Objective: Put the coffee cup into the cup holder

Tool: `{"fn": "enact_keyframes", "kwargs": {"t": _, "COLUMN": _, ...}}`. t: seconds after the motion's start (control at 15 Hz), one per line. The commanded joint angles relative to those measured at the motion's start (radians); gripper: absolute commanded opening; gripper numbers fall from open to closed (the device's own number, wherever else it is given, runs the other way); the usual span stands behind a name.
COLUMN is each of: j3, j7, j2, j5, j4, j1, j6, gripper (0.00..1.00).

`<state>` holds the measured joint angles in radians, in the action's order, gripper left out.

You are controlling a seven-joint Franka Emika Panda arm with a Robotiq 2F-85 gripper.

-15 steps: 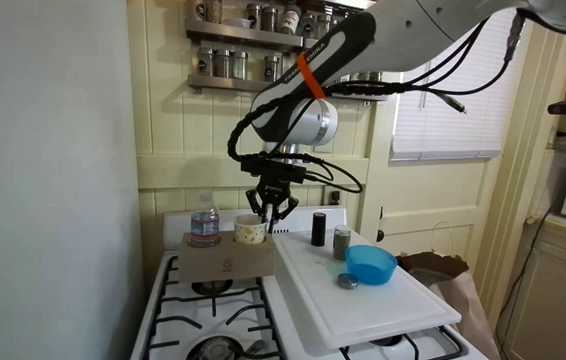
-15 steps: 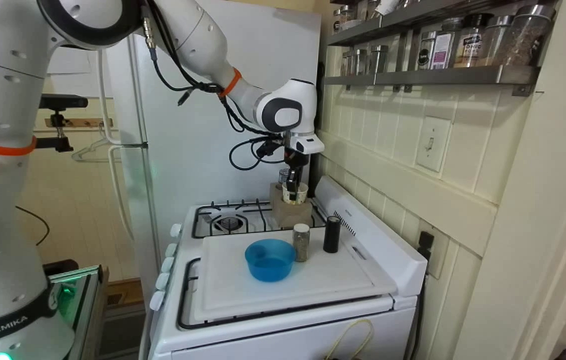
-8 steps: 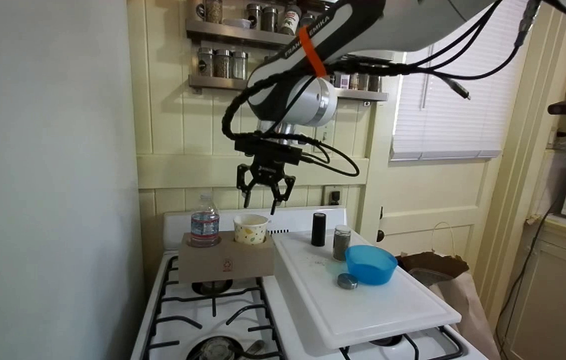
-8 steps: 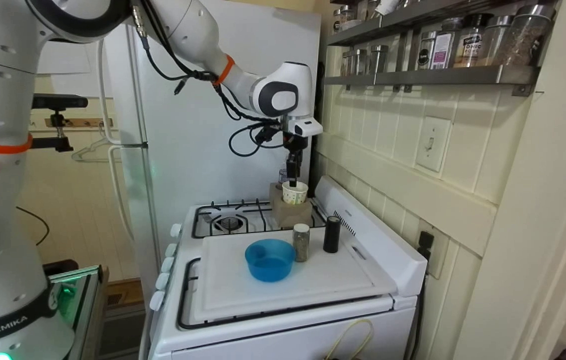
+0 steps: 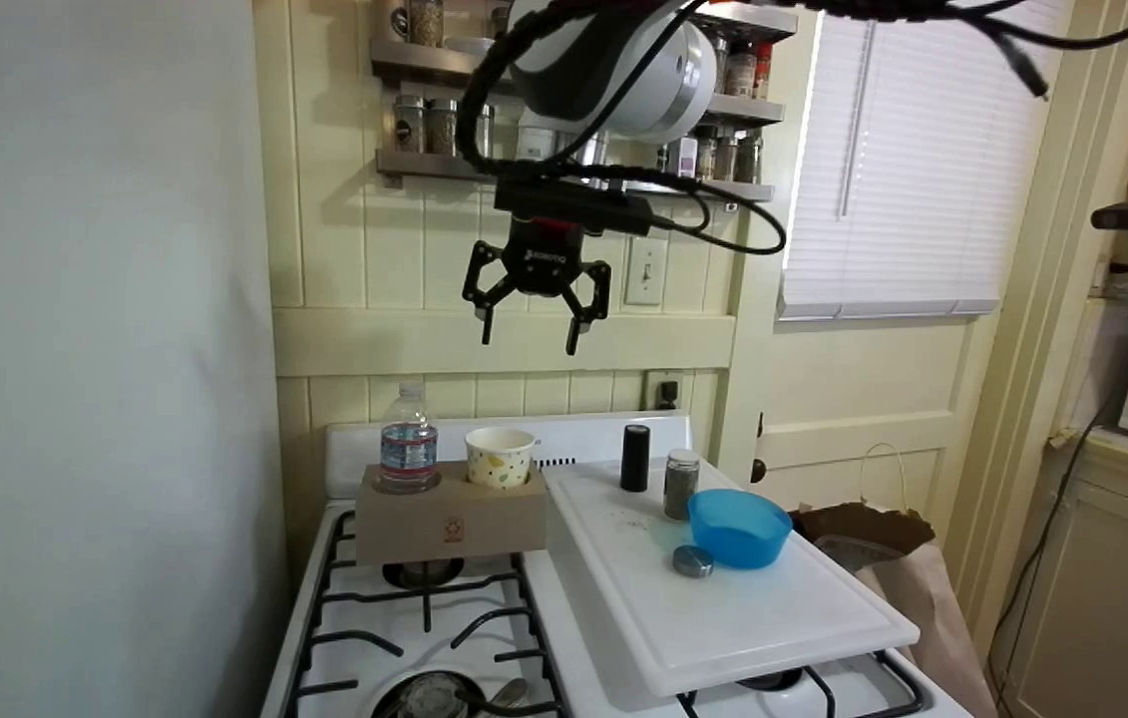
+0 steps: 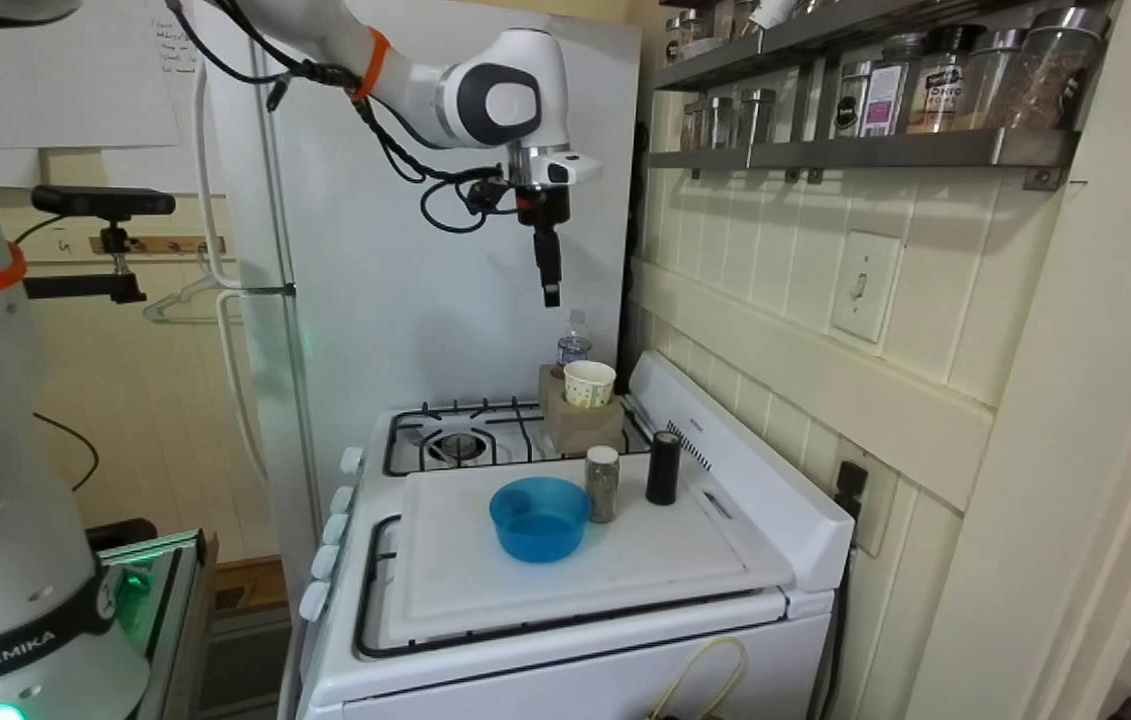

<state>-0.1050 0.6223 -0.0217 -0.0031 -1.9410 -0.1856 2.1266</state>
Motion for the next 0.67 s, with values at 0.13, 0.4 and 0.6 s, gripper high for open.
{"fn": "enact_keyframes", "kwargs": {"t": 0.13, "j3": -0.064, "j7": -0.236, "j2": 0.250, "j5": -0.004, "j4": -0.230, "j1": -0.006, "j6": -0.054, "gripper": 1.00}}
{"fn": "enact_keyframes", "kwargs": {"t": 0.4, "j3": -0.083, "j7": -0.214, "j2": 0.229, "j5": 0.004, "j4": -0.199, "j1": 0.012, "j6": -0.050, "gripper": 1.00}}
{"fn": "enact_keyframes", "kwargs": {"t": 0.6, "j3": -0.082, "j7": -0.222, "j2": 0.236, "j5": 0.004, "j4": -0.210, "j1": 0.013, "j6": -0.050, "gripper": 1.00}}
